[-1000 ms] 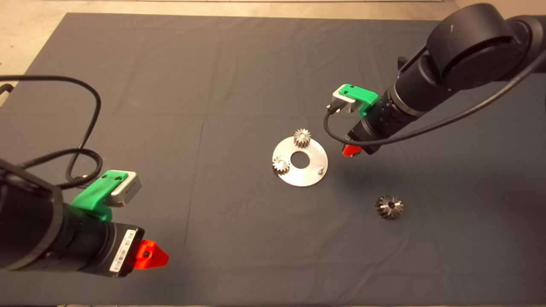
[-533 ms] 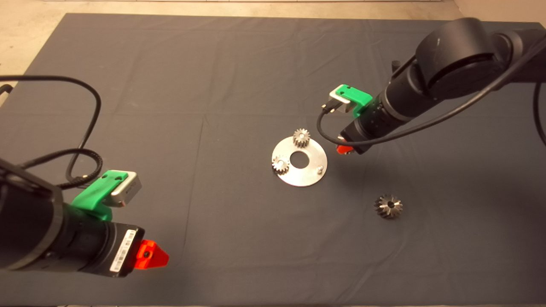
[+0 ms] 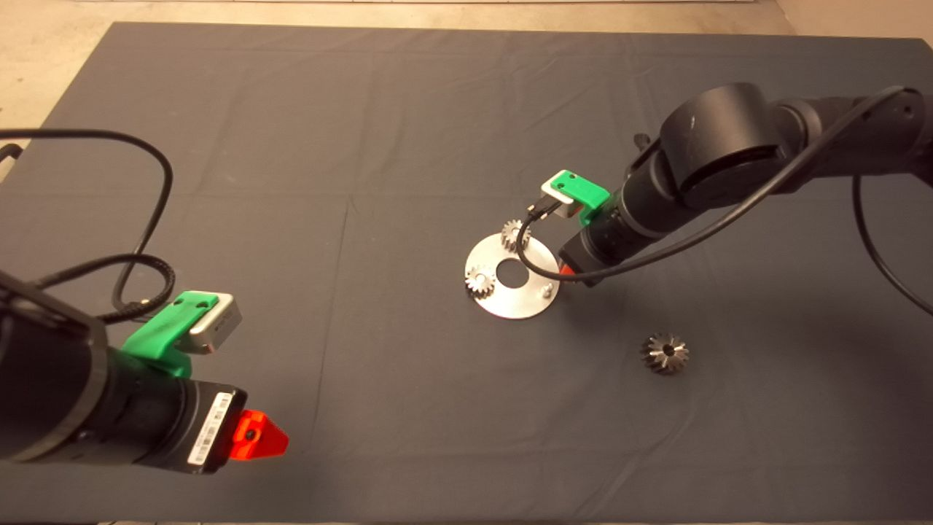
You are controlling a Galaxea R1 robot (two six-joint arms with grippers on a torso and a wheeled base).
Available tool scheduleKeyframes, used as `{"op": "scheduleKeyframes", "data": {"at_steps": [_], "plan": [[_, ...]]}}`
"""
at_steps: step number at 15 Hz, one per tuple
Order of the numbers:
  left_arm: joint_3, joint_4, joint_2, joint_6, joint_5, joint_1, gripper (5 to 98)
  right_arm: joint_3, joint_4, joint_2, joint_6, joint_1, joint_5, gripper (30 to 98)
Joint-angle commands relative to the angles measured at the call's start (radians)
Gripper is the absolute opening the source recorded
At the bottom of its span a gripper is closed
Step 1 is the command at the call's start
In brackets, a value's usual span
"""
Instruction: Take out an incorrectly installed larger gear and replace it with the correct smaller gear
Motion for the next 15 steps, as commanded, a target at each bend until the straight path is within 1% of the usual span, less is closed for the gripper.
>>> {"op": "scheduleKeyframes", "data": {"at_steps": [1, 3, 5, 6, 8, 9, 12, 14, 15], "plan": [[0.015, -0.015, -0.001, -0.008, 0.004, -0.007, 98.3, 0.043, -0.095, 0.001, 0.062, 0.009, -0.001, 41.5], [0.015, -0.015, -0.001, -0.008, 0.004, -0.007, 98.3, 0.043, -0.096, 0.001, 0.075, 0.0, -0.001, 41.5], [0.015, -0.015, -0.001, -0.008, 0.004, -0.007, 98.3, 0.043, -0.099, 0.0, 0.077, -0.022, -0.001, 41.5], [0.015, -0.015, -0.001, -0.008, 0.004, -0.007, 98.3, 0.043, -0.108, 0.001, 0.079, -0.025, -0.001, 41.5], [0.015, -0.015, 0.0, -0.008, 0.004, -0.007, 98.2, 0.043, -0.143, 0.001, 0.11, -0.033, -0.001, 41.5], [0.015, -0.015, 0.0, -0.008, 0.004, -0.005, 98.3, 0.043, -0.157, 0.0, 0.117, -0.036, -0.001, 41.5], [0.015, -0.015, 0.0, -0.006, 0.004, 0.006, 98.2, 0.037, -0.182, 0.001, 0.12, -0.06, -0.001, 41.5], [0.015, -0.015, 0.0, -0.006, -0.007, 0.006, 98.2, 0.029, -0.194, 0.003, 0.137, -0.065, -0.001, 41.5], [0.015, -0.015, 0.002, -0.006, -0.008, 0.007, 98.3, 0.029, -0.197, 0.003, 0.138, -0.066, -0.001, 41.5]]}}
